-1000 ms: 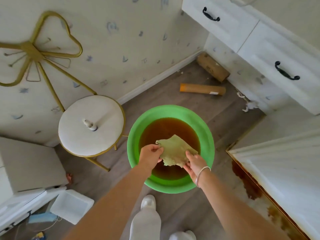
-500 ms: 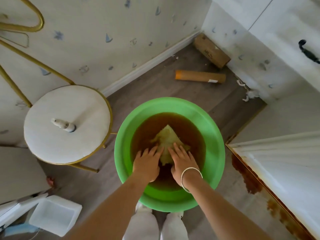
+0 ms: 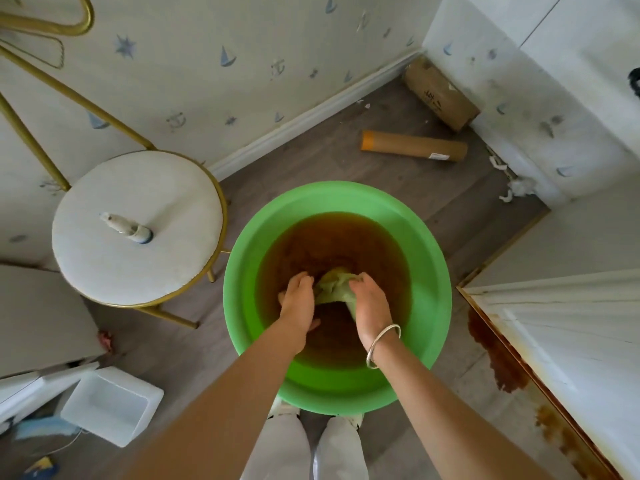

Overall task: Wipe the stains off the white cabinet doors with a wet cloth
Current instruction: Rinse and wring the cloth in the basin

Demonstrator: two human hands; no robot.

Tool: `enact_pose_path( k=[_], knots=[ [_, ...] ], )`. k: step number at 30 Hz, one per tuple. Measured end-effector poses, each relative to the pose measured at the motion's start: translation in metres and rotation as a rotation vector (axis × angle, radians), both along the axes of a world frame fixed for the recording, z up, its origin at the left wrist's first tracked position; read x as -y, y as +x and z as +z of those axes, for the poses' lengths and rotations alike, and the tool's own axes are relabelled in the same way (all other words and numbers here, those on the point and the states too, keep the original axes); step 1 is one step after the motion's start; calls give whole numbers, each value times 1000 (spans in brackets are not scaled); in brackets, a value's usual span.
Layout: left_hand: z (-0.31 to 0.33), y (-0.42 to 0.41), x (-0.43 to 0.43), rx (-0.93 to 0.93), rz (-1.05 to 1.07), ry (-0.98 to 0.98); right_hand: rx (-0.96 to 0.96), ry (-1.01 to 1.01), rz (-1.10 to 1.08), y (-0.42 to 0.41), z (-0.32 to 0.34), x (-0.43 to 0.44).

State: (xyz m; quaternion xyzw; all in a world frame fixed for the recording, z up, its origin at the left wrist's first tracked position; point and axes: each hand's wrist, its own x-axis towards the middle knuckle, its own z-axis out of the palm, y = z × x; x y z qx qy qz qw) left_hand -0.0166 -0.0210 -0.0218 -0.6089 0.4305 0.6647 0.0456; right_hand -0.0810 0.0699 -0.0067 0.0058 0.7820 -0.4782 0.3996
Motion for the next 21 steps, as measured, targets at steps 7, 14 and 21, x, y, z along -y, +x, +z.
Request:
enact_pose_path(
  k=[7,14,21],
  knots=[
    [31,-9,-17,-386,275,660,-372,-37,-75,34,42,9],
    [32,-9,-15,-516,336,485,-118,-32,-134,20,51,-6],
    [51,-14,-7,-577,-31,321,748,-394,138,-25,39,-15]
  ],
)
